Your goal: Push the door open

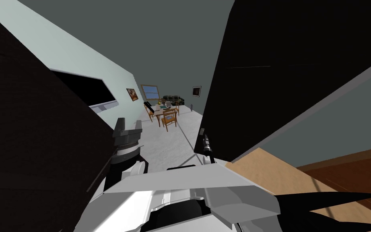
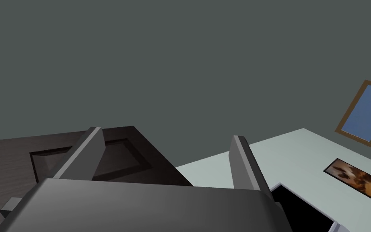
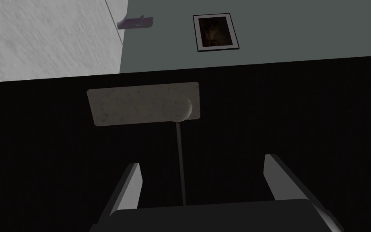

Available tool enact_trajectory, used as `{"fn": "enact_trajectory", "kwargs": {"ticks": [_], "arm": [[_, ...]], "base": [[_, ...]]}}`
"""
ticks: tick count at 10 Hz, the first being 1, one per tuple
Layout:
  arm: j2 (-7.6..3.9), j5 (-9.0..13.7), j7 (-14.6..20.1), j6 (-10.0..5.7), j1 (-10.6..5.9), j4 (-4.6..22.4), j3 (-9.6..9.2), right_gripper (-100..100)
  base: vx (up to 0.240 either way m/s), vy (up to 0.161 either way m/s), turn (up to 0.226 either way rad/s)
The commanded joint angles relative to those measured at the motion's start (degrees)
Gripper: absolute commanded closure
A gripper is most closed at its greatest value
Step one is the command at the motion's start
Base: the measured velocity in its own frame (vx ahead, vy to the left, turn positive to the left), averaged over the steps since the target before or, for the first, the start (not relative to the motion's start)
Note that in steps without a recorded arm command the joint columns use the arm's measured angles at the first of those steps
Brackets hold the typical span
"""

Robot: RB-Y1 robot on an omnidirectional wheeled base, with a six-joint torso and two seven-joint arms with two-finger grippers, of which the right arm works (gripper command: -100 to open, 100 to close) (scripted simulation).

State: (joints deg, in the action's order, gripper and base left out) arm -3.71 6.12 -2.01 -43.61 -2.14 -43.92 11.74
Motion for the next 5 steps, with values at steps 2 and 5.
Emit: {"fn": "enact_trajectory", "kwargs": {"ticks": [2, 5], "arm": [[-0.12, 0.16, -0.15, -0.88, 0.05, 0.50, 0.37, -100], [0.33, 0.32, -0.27, -1.66, 0.23, 0.83, 0.75, -100]], "base": [[0.256, -0.059, 0.034], [0.237, -0.099, 0.038]]}}
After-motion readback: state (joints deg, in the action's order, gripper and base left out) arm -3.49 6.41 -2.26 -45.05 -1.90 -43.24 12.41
